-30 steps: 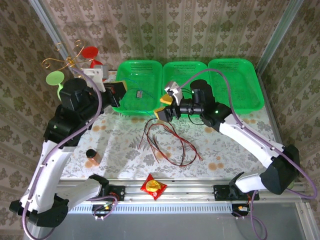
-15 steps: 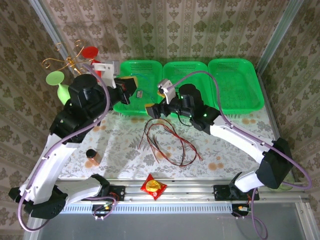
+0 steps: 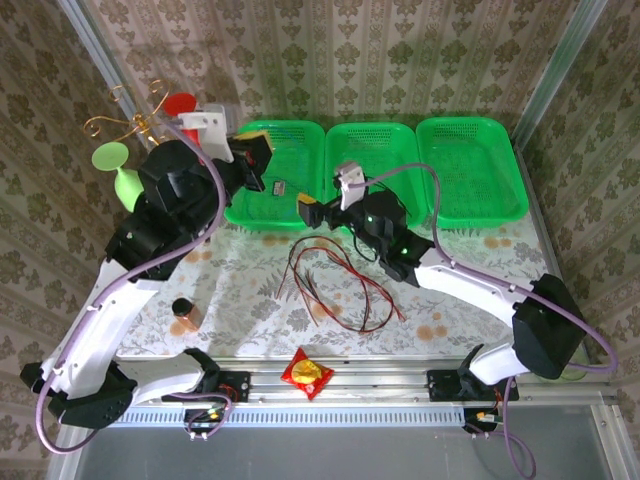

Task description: Untangle the cables

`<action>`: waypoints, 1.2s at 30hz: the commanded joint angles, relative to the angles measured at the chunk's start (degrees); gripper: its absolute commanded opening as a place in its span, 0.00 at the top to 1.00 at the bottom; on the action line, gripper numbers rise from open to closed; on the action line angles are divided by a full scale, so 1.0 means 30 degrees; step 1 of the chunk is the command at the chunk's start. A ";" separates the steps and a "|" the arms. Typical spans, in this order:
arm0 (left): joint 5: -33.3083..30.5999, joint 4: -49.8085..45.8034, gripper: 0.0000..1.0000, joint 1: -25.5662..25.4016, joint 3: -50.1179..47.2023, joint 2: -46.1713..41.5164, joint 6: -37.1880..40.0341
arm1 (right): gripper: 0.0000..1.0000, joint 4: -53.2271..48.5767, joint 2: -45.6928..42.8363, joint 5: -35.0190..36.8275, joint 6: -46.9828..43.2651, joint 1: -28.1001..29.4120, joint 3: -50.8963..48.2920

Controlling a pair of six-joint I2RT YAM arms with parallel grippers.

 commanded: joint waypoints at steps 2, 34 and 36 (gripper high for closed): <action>-0.0573 0.0824 1.00 -0.0237 0.1998 0.0609 0.1067 | 0.00 0.6103 -0.2000 0.0909 -0.0091 0.0137 -0.2730; -0.0181 -0.0786 1.00 -0.0946 0.7447 0.3111 0.1432 | 0.02 1.4206 0.5661 0.0847 -0.1838 0.2672 -0.0248; -0.0201 -0.0805 1.00 -0.0983 0.7432 0.3115 0.1431 | 0.04 1.4191 0.6268 0.0885 -0.1823 0.2672 0.0589</action>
